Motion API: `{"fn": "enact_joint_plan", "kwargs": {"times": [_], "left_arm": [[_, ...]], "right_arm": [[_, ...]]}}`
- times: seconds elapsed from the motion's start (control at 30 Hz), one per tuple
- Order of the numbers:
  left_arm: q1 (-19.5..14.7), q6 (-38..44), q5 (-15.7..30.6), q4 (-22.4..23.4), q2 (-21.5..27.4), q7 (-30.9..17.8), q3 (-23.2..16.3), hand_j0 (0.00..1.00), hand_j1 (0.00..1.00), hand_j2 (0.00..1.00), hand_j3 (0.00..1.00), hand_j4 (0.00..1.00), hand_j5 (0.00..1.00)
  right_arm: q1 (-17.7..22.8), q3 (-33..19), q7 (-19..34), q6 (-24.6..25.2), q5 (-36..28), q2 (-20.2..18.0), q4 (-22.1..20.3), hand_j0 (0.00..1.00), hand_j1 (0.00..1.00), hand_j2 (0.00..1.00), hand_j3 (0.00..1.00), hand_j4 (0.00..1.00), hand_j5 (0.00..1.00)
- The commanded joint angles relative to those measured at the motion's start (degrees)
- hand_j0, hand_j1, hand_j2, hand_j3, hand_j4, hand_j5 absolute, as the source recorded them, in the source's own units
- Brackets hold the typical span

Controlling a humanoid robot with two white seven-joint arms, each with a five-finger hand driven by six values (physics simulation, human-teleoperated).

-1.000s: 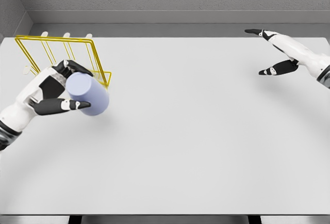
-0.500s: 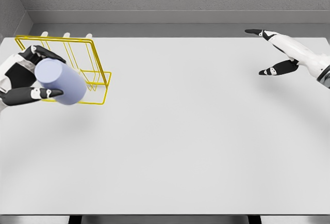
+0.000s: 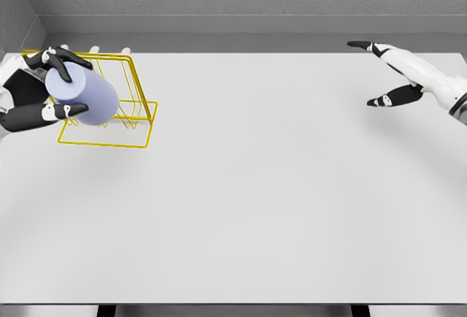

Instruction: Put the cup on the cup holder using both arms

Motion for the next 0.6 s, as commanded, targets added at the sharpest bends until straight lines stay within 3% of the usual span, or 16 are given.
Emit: {"fn": "enact_joint_plan", "kwargs": {"times": [0.0, 0.57], "left_arm": [[0.0, 0.0, 0.4, 0.0, 0.0, 0.1, 0.0, 0.28, 0.28, 0.28, 0.28, 0.28, 0.28], [-1.2, 0.1, 0.0, 4.1, -0.6, 0.1, 0.5, 0.26, 0.26, 0.26, 0.26, 0.26, 0.26]], "right_arm": [[0.0, -0.1, 0.0, 0.0, -0.3, 0.0, 0.0, 1.00, 1.00, 1.00, 1.00, 1.00, 1.00], [-0.1, -0.1, 0.0, 0.0, -0.3, 0.0, 0.0, 1.00, 1.00, 1.00, 1.00, 1.00, 1.00]]}}
